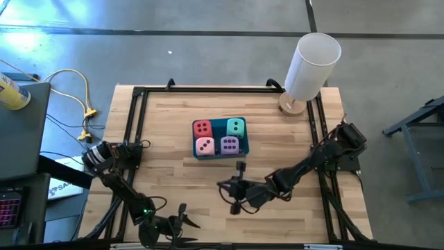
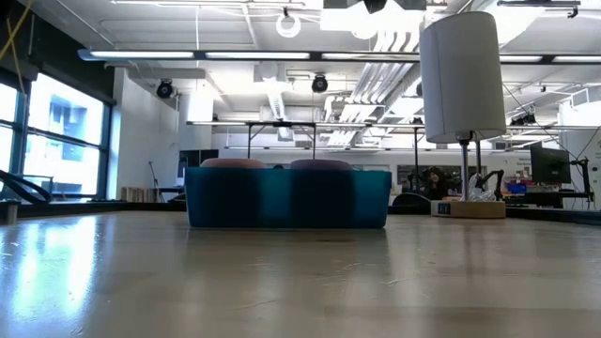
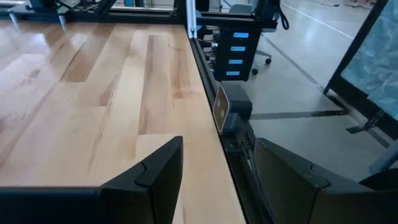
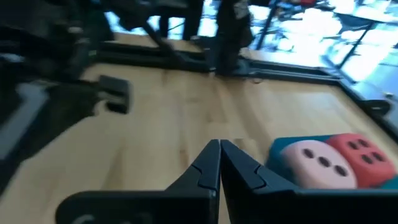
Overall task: Pick & Place Dice
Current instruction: Return to Home Position
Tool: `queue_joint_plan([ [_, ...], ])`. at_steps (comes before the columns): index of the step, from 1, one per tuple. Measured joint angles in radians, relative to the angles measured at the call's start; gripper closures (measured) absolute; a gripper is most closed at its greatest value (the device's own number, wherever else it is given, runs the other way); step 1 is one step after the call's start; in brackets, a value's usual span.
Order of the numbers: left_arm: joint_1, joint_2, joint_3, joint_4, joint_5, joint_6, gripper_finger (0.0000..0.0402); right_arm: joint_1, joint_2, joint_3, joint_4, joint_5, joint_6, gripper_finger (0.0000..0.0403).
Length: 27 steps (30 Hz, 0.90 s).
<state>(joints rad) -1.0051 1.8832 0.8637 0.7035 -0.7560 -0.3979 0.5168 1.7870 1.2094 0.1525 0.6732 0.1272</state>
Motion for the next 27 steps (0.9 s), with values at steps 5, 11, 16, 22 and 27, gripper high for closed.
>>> queue_joint_plan([
  [5,0.046,-0.055,-0.001,-0.063,0.051,-0.025,0.0211,0.033,-0.056,0.001,-0.108,-0.092,0.092,0.0401],
  [11,0.138,-0.274,0.0,-0.331,0.108,-0.096,0.0214,0.108,-0.131,-0.001,-0.215,-0.098,0.135,0.0401],
  [16,0.2,-0.464,0.0,-0.574,0.142,-0.1,0.0251,0.149,-0.218,-0.002,-0.261,-0.097,0.127,0.0401],
  [22,0.298,-0.664,0.0,-0.774,0.149,-0.115,0.0333,0.21,-0.36,0.0,-0.4,-0.098,0.095,0.0401],
  [27,0.374,-0.755,0.0,-0.935,0.152,-0.185,0.0395,0.256,-0.462,0.0,-0.537,-0.093,0.088,0.0401],
])
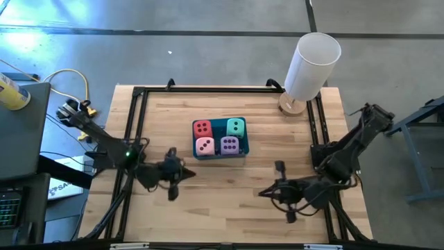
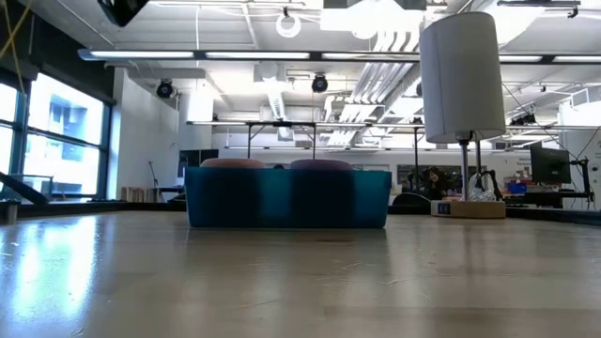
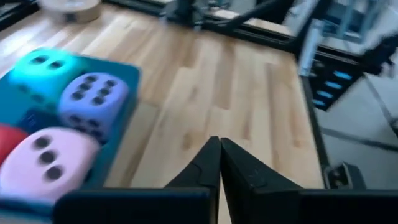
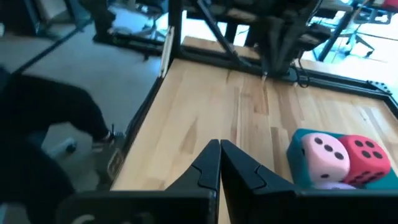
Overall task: Pick & Place Dice
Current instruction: Return to Home Position
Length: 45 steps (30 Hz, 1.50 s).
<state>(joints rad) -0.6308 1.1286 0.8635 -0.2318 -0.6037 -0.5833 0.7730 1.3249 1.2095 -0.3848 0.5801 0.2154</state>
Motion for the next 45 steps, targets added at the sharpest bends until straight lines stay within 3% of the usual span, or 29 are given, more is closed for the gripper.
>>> queue_joint_plan([
  [5,0.084,-0.009,0.0,-0.109,-0.001,-0.1,0.0401,0.031,-0.066,-0.001,-0.119,-0.003,0.021,0.0401],
  [9,0.149,-0.012,0.0,-0.173,0.008,-0.102,0.0401,0.041,-0.129,-0.063,-0.074,-0.003,-0.002,0.0401],
  [14,0.231,-0.036,0.0,-0.25,0.02,-0.121,0.0401,0.041,-0.286,-0.267,0.086,-0.007,-0.009,0.0401],
  [21,0.353,-0.109,0.0,-0.376,0.145,-0.128,0.0401,0.039,-0.531,-0.617,0.447,-0.014,-0.071,0.0401],
  [25,0.357,-0.18,0.0,-0.486,0.054,-0.163,0.0401,0.039,-0.644,-0.798,0.615,-0.062,-0.141,0.0401],
  [33,0.308,-0.289,0.0,-0.509,-0.047,-0.196,0.0401,0.037,-0.938,-1.078,0.765,0.01,-0.203,0.0401],
  [39,0.277,-0.288,0.0,-0.52,-0.05,-0.196,0.0401,0.01,-1.155,-1.175,0.778,0.009,-0.266,0.0401],
  [45,0.229,-0.287,-0.001,-0.563,-0.049,-0.226,0.0401,-0.068,-1.285,-1.2,0.713,-0.046,-0.291,0.0401],
])
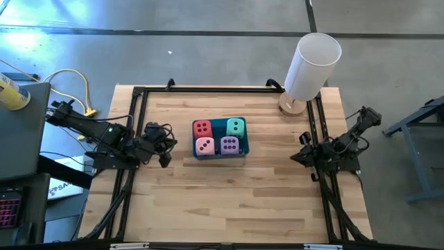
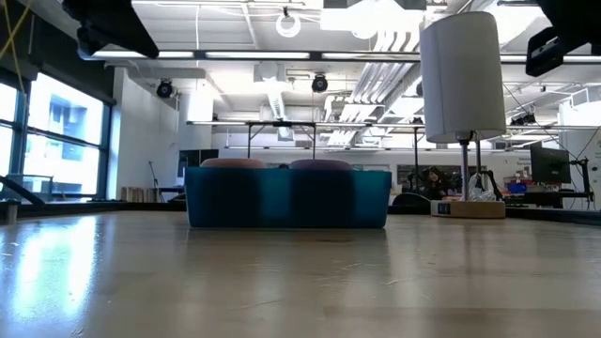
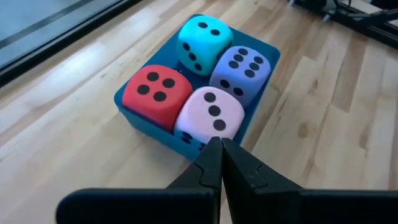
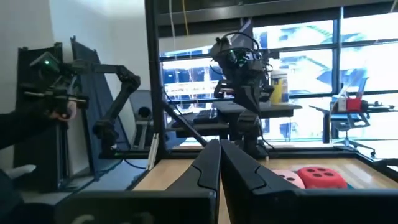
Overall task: Pick & Place Dice
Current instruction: Return to Home Position
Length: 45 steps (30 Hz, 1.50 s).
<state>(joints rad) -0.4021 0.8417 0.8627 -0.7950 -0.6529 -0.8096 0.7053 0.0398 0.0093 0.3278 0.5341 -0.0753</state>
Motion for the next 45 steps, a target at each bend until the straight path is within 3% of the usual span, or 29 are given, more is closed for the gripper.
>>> queue_joint_plan([
  [3,-0.022,0.0,0.0,-0.002,-0.001,-0.02,0.0401,-0.047,-0.029,0.0,-0.037,-0.059,0.008,0.0401],
  [13,-0.05,0.0,0.0,-0.003,-0.021,-0.022,0.0401,-0.156,-0.033,-0.001,-0.086,-0.058,-0.032,0.0401],
  [17,-0.05,0.0,0.0,-0.002,0.017,-0.016,0.0401,-0.172,-0.025,-0.001,-0.112,0.026,0.022,0.0401],
  [21,-0.045,0.001,0.0,-0.008,0.087,0.089,0.0401,-0.176,-0.024,-0.001,-0.183,0.126,0.02,0.0401],
  [25,-0.029,-0.025,0.0,-0.05,0.072,0.176,0.0401,-0.176,-0.023,-0.002,-0.229,0.149,0.019,0.0401],
  [31,0.004,-0.176,-0.001,-0.206,0.041,0.132,0.0401,-0.176,-0.022,-0.002,-0.236,0.14,0.019,0.0401],
  [35,-0.029,-0.312,-0.047,-0.178,0.042,0.153,0.0401,-0.176,-0.022,-0.002,-0.237,0.14,0.019,0.0401],
  [41,-0.081,-0.53,-0.241,0.057,0.01,0.262,0.0401,-0.176,-0.022,-0.003,-0.238,0.14,0.019,0.0401],
  [45,-0.093,-0.64,-0.358,0.302,0.074,0.447,0.0401,-0.176,-0.022,-0.003,-0.238,0.14,0.019,0.0401],
])
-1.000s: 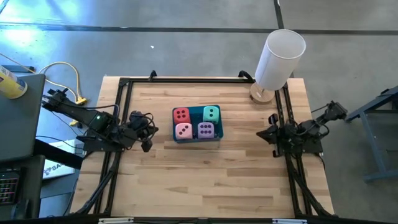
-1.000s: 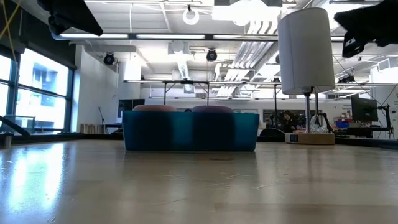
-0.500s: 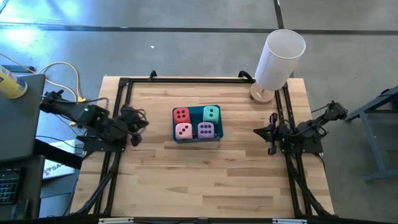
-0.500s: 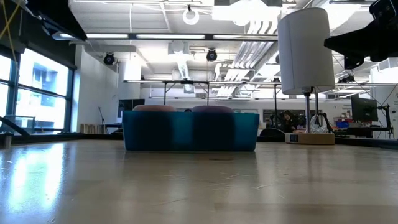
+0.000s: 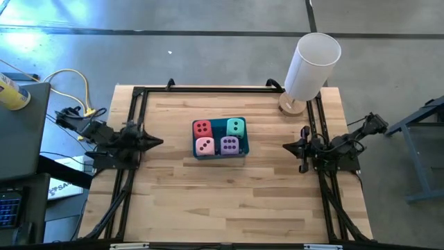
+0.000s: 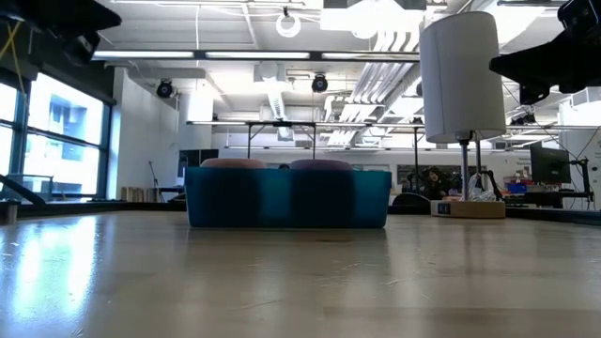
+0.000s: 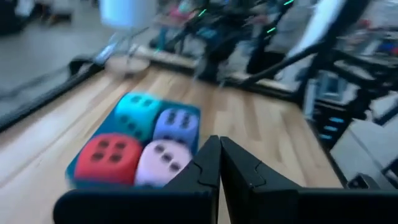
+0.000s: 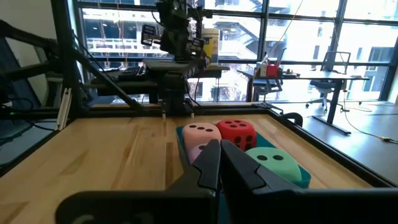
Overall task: Pick & Place Dice
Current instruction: Return to Home Position
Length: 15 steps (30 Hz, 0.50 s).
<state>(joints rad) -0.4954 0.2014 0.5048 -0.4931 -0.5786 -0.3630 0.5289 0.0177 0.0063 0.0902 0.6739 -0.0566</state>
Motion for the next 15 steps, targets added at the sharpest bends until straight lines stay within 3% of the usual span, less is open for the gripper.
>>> queue_joint_plan([
  [5,0.0,-0.084,-0.122,0.152,0.035,0.161,0.0401,0.0,0.0,0.0,0.0,0.0,0.0,0.0401],
  [11,0.0,-0.133,-0.237,0.311,0.231,0.343,0.0401,0.0,0.0,0.0,-0.001,0.0,0.0,0.0401],
  [15,0.001,-0.142,-0.297,0.399,0.271,0.4,0.0401,0.0,0.0,-0.001,-0.001,0.0,0.0,0.0401],
])
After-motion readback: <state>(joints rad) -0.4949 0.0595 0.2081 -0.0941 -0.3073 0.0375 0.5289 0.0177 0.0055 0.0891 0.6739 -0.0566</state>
